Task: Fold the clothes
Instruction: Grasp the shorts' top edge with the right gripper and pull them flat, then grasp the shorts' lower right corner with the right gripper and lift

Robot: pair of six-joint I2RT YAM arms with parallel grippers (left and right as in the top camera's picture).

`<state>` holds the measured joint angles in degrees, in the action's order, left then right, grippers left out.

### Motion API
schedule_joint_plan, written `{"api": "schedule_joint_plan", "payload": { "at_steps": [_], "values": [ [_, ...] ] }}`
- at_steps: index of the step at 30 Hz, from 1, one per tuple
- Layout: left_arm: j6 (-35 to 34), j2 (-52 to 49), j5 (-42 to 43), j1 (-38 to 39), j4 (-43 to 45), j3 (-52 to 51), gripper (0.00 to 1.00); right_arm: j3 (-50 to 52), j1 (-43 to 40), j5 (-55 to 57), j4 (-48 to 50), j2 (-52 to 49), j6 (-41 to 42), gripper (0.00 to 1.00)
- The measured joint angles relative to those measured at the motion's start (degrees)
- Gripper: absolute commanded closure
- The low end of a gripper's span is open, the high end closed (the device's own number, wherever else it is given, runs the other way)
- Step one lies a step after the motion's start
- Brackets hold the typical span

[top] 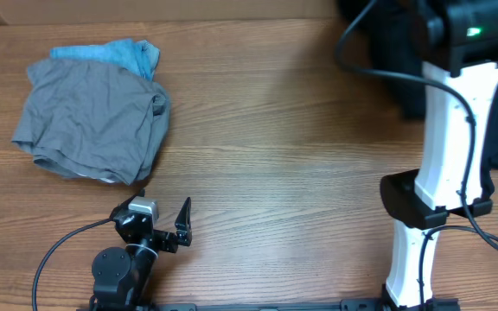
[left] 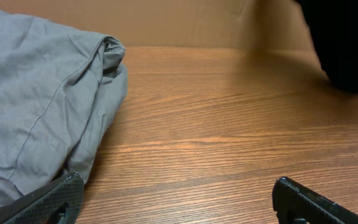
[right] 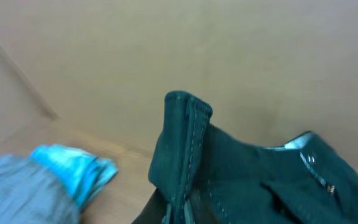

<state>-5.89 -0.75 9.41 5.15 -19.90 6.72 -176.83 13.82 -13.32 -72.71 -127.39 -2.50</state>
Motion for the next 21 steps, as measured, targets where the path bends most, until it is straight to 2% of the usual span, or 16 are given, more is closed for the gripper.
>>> {"api": "schedule_joint_plan", "payload": {
  "at_steps": [4,8,14,18,21],
  "values": [
    [0.0,0.0,0.0,0.0,0.0,0.0,0.00,8.4,5.6,-0.9,-3.9,0.0,-4.5,0.00],
    [0.0,0.0,0.0,0.0,0.0,0.0,0.00,10.6,9.2,1.8,-5.5,-1.0,-8.7,0.00],
    [0.0,0.0,0.0,0.0,0.0,0.0,0.00,10.6,3.6,5.1,-7.5,2.9,-9.8,0.00],
    [0.0,0.0,0.0,0.0,0.0,0.0,0.00,11.4,-1.1,6.9,-8.5,10.4,-9.5,0.00],
    [0.0,0.0,0.0,0.0,0.0,0.0,0.00,18.1,-3.8,7.6,-7.6,18.8,-8.9,0.02]
  ]
}}
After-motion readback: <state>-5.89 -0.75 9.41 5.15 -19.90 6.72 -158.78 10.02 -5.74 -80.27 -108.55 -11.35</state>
